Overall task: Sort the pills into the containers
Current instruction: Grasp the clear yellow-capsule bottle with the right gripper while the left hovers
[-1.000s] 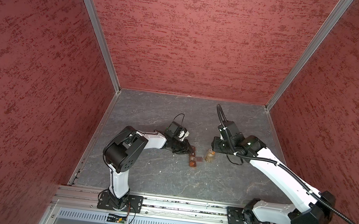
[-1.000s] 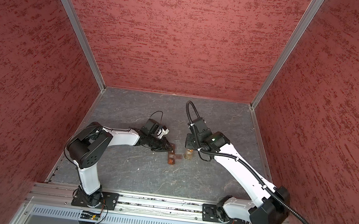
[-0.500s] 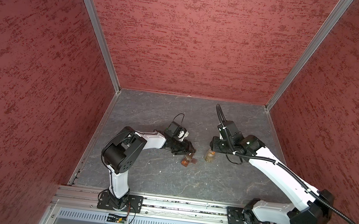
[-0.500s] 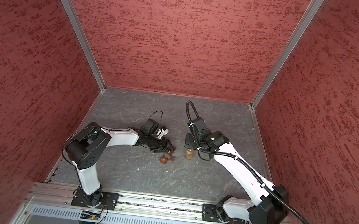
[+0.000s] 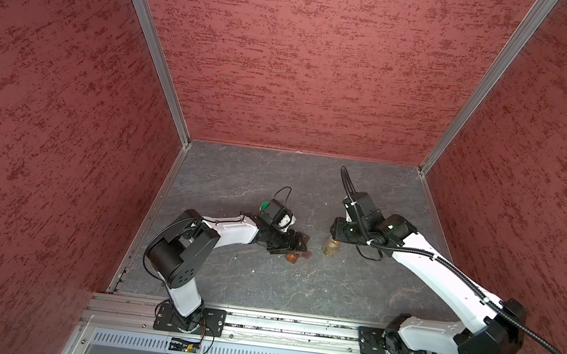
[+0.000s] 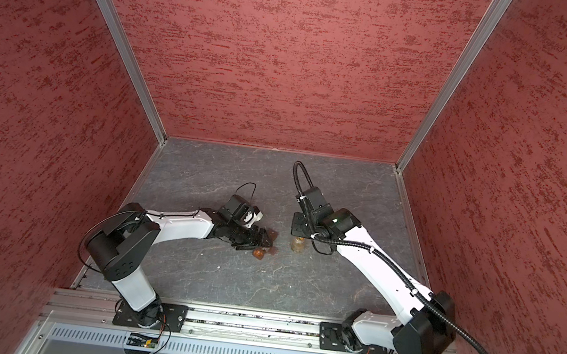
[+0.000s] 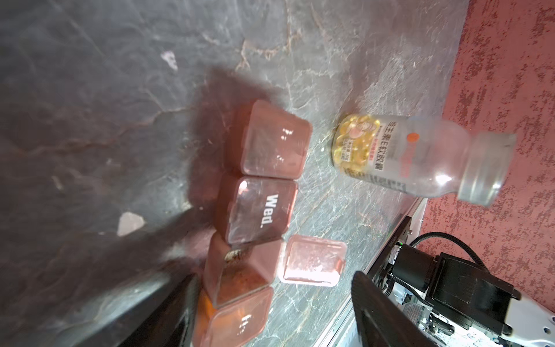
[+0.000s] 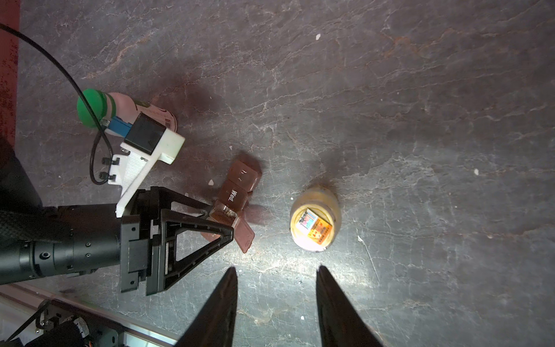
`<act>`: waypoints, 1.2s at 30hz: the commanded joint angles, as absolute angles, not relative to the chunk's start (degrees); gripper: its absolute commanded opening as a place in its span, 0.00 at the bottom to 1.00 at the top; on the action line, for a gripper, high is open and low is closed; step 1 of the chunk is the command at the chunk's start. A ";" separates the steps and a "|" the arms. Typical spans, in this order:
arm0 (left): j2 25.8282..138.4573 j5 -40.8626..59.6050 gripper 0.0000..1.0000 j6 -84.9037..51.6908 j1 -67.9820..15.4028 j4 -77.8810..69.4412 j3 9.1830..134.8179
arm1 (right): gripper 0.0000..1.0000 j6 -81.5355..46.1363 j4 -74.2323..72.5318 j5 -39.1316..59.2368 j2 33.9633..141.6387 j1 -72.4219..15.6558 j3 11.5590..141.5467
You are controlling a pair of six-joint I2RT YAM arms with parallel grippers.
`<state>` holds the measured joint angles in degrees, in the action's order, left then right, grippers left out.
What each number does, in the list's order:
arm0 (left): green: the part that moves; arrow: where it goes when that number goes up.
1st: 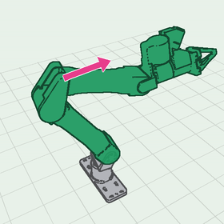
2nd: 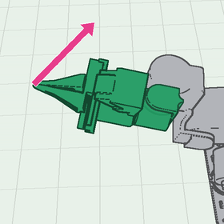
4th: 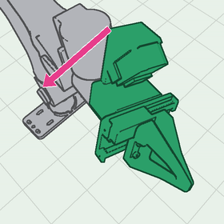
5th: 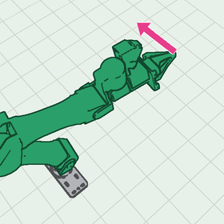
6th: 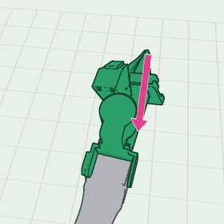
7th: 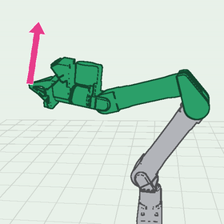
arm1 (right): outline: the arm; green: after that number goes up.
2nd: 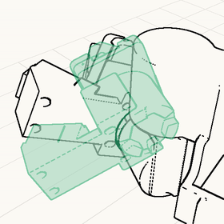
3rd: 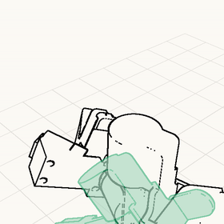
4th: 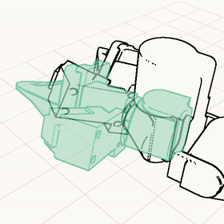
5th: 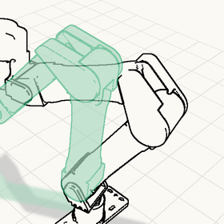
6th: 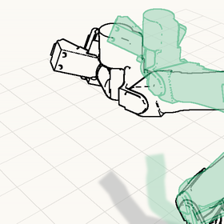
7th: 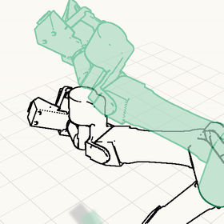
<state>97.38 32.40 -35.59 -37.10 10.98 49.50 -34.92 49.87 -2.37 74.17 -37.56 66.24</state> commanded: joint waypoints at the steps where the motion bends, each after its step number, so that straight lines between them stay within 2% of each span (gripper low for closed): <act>1: 97.45 31.99 0.80 -36.68 -37.90 10.21 50.25 | 0.45 -35.25 48.43 -1.41 73.32 -37.13 65.97; 12: 97.36 32.65 0.80 -36.91 -38.46 9.47 51.18 | 0.46 -35.77 48.65 -0.97 73.41 -37.17 65.50; 19: 94.70 31.08 0.81 -36.26 -38.32 10.93 51.04 | 0.57 -36.97 50.91 -0.68 76.03 -37.11 66.65; 24: 87.90 26.83 0.82 -34.24 -38.10 13.99 50.51 | 0.67 -39.97 53.37 -1.30 78.80 -37.18 68.58; 36: 67.85 16.74 0.85 -30.72 -37.97 17.86 43.38 | 0.71 -47.18 59.34 -4.18 88.24 -37.26 74.10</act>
<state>70.94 20.58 -32.58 -38.24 15.49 45.04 -44.16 55.99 -1.87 86.76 -37.54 72.12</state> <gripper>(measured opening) 0.844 0.709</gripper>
